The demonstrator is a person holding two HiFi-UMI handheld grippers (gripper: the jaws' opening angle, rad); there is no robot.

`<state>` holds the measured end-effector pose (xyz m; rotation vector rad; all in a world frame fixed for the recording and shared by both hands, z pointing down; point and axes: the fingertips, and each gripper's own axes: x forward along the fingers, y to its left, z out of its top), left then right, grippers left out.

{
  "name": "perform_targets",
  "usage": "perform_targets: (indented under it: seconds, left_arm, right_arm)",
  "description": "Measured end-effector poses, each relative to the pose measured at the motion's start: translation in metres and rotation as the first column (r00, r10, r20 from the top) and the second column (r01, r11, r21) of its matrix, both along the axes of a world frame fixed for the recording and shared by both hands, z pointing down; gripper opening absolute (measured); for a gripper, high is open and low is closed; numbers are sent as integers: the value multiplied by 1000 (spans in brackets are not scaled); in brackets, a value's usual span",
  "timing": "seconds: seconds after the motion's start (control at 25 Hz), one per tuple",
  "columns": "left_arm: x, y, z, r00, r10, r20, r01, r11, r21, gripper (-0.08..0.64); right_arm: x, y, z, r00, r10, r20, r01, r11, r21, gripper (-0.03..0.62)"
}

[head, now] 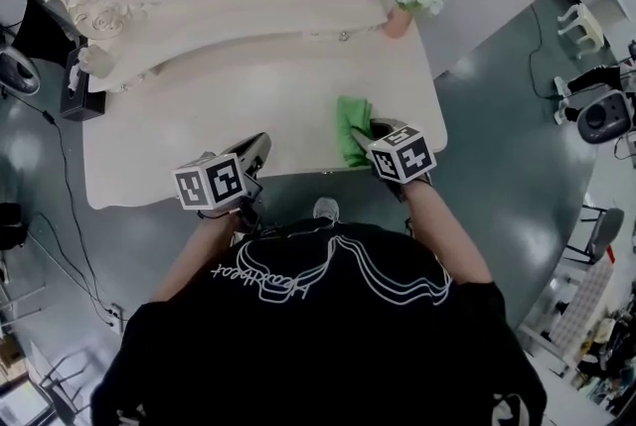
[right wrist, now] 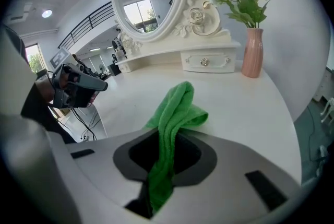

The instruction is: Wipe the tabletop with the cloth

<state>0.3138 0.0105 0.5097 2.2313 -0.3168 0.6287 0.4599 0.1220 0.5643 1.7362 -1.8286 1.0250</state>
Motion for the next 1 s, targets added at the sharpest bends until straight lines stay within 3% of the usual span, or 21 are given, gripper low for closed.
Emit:
perform_targets:
  seconds: [1.0]
  left_arm:
    - [88,41,13,992,118,-43,-120,992,-48,4]
  right_arm:
    - [107,79,0,981,188,-46,-189,982,-12,60]
